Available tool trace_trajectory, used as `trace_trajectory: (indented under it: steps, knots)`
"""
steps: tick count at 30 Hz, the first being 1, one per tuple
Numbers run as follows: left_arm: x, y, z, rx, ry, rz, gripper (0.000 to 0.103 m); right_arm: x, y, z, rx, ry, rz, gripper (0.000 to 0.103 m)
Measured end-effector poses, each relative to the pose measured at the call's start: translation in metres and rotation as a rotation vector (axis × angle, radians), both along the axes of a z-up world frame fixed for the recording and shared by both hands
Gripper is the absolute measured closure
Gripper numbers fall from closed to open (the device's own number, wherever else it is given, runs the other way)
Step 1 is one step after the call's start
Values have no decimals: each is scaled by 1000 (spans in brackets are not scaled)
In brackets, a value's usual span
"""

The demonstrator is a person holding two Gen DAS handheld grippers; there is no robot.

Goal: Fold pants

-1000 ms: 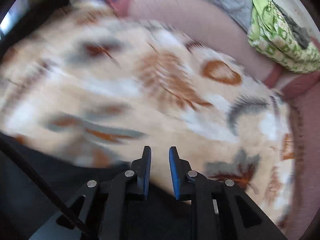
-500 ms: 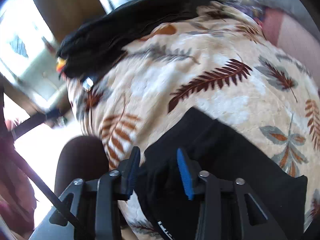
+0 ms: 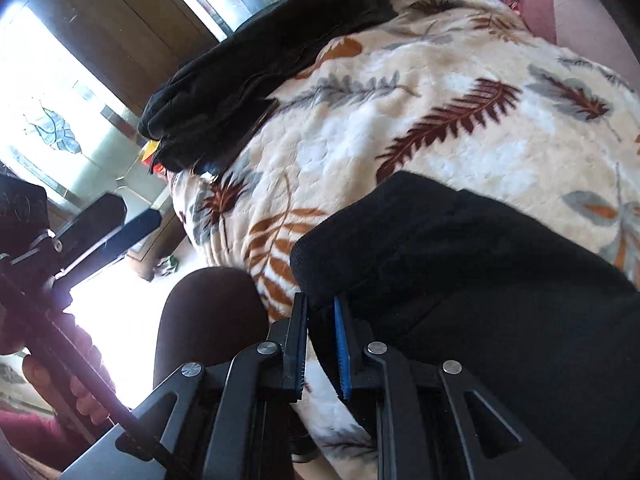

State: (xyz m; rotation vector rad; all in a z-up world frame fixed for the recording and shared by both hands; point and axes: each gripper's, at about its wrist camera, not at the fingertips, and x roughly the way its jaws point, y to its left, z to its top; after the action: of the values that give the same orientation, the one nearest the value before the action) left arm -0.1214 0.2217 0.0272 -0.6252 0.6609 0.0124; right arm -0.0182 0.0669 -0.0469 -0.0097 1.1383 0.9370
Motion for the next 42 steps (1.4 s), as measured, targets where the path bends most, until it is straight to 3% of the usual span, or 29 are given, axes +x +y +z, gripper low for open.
trace_trajectory:
  steps: [2,4,7,10,13,16,19,23,24,26,27,28,29,30,31,32,36,42]
  knots:
    - [3,-6,2,6,5,-14,24,3,6,-20,-1,57,-4,78]
    - [3,-11,6,15,-1,-23,24,6,1,-32,65,130,-28,72]
    - [4,-19,16,49,-19,-43,24,9,-8,-31,179,222,-14,44]
    - [11,-29,24,70,-30,-79,23,6,-24,-15,223,192,-32,44]
    - [27,-56,28,105,-16,-160,23,-1,-65,-1,269,128,-136,44]
    - [44,-91,27,137,-3,-247,23,-12,-126,-1,248,58,-286,43]
    - [58,-128,24,163,13,-334,23,-22,-198,-20,143,20,-474,43]
    - [80,-182,12,201,56,-462,22,-40,-311,-49,18,19,-776,49]
    - [88,-199,8,205,78,-503,23,-45,-341,-47,27,10,-836,50]
    - [97,-225,4,208,93,-564,23,-56,-400,-40,-63,-37,-1017,48]
    - [101,-237,2,215,93,-587,23,-60,-433,-39,-71,-40,-1096,52]
    - [104,-250,1,228,97,-607,23,-63,-456,-39,-2,-17,-1125,58]
    - [109,-265,0,245,102,-629,23,-67,-478,-41,105,23,-1163,59]
    - [115,-283,-3,262,112,-655,23,-75,-497,-40,120,31,-1252,50]
    - [119,-296,-6,272,118,-677,23,-81,-504,-36,63,7,-1316,40]
    - [127,-318,-9,287,127,-715,22,-89,-507,-31,24,-21,-1358,40]
    - [156,-389,-19,296,172,-880,23,-123,-501,-36,291,37,-1342,39]
    - [189,-518,-38,353,242,-1158,23,-157,-465,-55,291,78,-1313,39]
